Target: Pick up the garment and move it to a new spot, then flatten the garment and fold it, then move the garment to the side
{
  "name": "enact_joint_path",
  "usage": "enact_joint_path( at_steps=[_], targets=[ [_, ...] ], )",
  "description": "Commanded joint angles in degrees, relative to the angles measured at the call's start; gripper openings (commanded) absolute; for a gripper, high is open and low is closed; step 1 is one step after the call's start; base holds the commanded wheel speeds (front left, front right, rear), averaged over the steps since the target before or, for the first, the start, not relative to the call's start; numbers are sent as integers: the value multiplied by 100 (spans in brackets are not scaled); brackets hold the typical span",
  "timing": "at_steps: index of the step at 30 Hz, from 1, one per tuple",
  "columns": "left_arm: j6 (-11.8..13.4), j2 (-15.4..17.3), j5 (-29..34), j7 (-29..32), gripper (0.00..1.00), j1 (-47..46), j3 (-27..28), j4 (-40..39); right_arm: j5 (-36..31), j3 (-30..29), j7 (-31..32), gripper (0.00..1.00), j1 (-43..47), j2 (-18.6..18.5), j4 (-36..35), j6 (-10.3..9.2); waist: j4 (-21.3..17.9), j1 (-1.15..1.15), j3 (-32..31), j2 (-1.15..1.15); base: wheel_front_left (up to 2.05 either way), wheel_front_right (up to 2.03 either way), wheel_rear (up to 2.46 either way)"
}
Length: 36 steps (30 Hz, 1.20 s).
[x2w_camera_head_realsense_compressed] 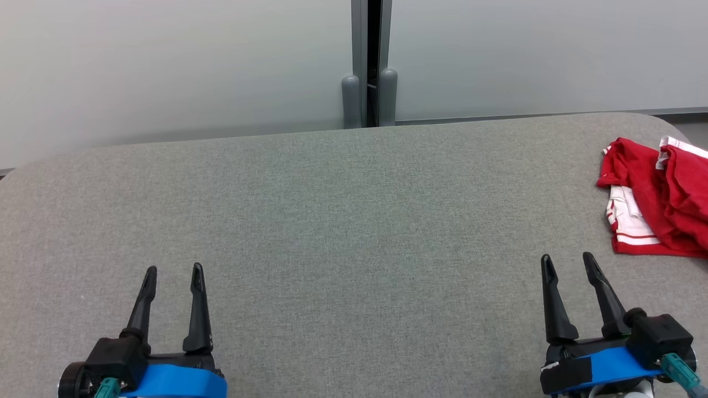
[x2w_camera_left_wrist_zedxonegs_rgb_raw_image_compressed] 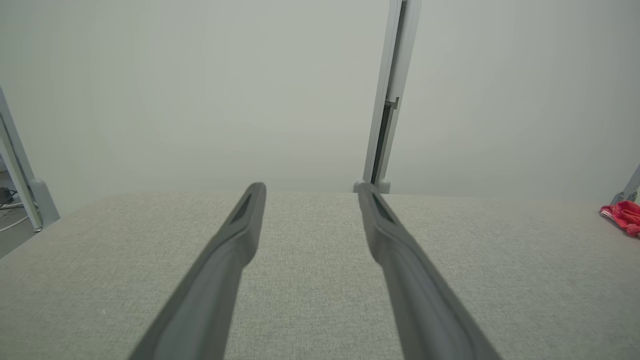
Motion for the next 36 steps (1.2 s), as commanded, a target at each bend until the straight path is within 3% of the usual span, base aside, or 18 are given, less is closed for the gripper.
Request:
enact_joint_path(
  at_steps=[1, 6, 36],
  targets=[
    [-4, 0, -3, 0, 0, 3, 1, -6, 1, 0, 0, 0, 0, 2, 1, 0, 0, 0, 0, 0, 0, 0, 0],
    [-2, -34, -75, 26, 0, 89, 13, 244, 90, 8, 21, 0, 44, 10, 222, 0, 3, 1, -3, 0, 0, 0, 0],
    [-309, -14, -3072, 807, 0, -35, 345, 313, 3158, -218, 793, 0, -130, 71, 310, 0, 65, 1, -77, 0, 0, 0, 0]
  ],
)
